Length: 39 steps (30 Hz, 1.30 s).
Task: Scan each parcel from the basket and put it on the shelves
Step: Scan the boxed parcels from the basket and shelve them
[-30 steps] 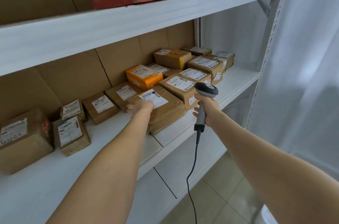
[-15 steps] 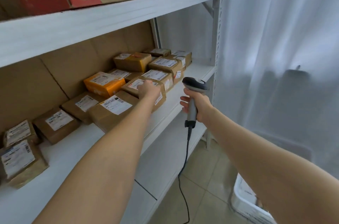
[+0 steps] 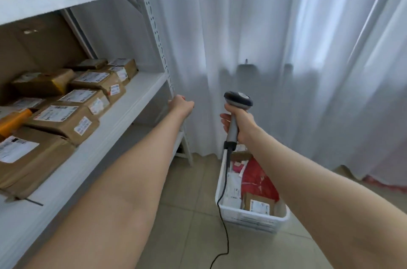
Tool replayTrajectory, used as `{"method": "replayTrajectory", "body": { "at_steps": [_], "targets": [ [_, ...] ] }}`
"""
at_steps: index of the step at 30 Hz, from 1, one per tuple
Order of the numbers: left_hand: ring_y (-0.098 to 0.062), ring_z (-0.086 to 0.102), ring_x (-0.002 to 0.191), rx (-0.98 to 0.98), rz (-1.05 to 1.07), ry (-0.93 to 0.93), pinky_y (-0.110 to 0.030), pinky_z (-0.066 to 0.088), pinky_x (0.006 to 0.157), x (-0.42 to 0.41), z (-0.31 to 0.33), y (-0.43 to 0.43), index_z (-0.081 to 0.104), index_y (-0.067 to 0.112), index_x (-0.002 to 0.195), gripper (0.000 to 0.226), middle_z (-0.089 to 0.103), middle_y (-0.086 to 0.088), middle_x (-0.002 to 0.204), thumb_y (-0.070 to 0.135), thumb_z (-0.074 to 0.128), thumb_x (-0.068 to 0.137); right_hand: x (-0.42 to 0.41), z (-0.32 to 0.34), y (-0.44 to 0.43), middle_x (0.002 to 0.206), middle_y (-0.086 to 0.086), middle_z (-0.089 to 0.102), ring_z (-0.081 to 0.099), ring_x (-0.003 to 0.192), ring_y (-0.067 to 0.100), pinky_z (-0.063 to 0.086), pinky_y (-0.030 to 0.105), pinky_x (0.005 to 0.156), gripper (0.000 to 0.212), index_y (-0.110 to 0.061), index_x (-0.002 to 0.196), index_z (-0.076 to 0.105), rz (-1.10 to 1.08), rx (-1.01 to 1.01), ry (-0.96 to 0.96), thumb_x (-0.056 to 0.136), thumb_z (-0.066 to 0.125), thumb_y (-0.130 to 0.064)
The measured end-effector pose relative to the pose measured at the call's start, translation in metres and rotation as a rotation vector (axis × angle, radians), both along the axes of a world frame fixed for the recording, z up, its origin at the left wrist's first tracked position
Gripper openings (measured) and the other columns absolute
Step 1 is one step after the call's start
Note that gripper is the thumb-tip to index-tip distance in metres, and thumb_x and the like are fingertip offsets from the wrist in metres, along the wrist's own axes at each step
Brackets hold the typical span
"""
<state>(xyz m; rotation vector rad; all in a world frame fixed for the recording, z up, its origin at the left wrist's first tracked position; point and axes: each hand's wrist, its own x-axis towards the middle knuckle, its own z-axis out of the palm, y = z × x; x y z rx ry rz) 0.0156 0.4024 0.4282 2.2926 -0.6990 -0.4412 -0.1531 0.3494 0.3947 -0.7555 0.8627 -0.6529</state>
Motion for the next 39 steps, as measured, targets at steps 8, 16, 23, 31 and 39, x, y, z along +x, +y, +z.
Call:
{"method": "replayTrajectory", "body": {
  "at_steps": [8, 16, 23, 31, 39],
  "targets": [
    [-0.031, 0.053, 0.113, 0.006, -0.131, 0.030, -0.027, 0.041, 0.090, -0.103, -0.037, -0.086, 0.052, 0.012, 0.133, 0.048, 0.038, -0.015, 0.141, 0.022, 0.059, 0.087, -0.093, -0.040, -0.061, 0.077, 0.007, 0.066, 0.061, 0.065, 0.017, 0.049, 0.030, 0.063, 0.031, -0.016, 0.111, 0.056, -0.143, 0.059, 0.041, 0.087, 0.072, -0.030],
    [-0.029, 0.050, 0.117, 0.105, -0.209, 0.052, -0.031, 0.040, 0.097, -0.130, -0.083, -0.155, 0.049, 0.013, 0.134, 0.047, 0.036, -0.014, 0.142, 0.023, 0.058, 0.089, -0.125, -0.088, -0.116, 0.077, 0.006, 0.067, 0.062, 0.067, 0.018, 0.055, 0.039, 0.086, 0.036, -0.013, 0.112, 0.060, -0.277, 0.202, 0.064, 0.085, 0.074, -0.033],
    [-0.028, 0.053, 0.116, 0.198, -0.285, 0.124, -0.032, 0.042, 0.099, -0.129, -0.146, -0.233, 0.050, 0.012, 0.133, 0.047, 0.041, -0.013, 0.140, 0.020, 0.058, 0.088, -0.127, -0.148, -0.177, 0.073, 0.005, 0.065, 0.060, 0.060, 0.014, 0.052, 0.029, 0.059, 0.042, -0.008, 0.117, 0.062, -0.340, 0.322, 0.126, 0.087, 0.072, -0.035],
    [-0.026, 0.053, 0.117, 0.337, -0.351, 0.190, -0.027, 0.041, 0.096, -0.132, -0.238, -0.297, 0.051, 0.013, 0.133, 0.048, 0.042, -0.013, 0.140, 0.020, 0.059, 0.086, -0.126, -0.226, -0.236, 0.071, 0.005, 0.064, 0.058, 0.056, 0.014, 0.050, 0.029, 0.060, 0.035, -0.007, 0.103, 0.063, -0.398, 0.433, 0.193, 0.085, 0.074, -0.034],
    [-0.026, 0.057, 0.114, 0.511, -0.383, 0.280, -0.037, 0.047, 0.100, -0.138, -0.366, -0.317, 0.050, 0.015, 0.135, 0.052, 0.050, -0.012, 0.136, 0.022, 0.061, 0.084, -0.119, -0.343, -0.260, 0.068, 0.004, 0.066, 0.059, 0.052, 0.012, 0.050, 0.025, 0.052, 0.036, -0.007, 0.107, 0.064, -0.280, 0.469, 0.336, 0.084, 0.075, -0.032]
  ]
}}
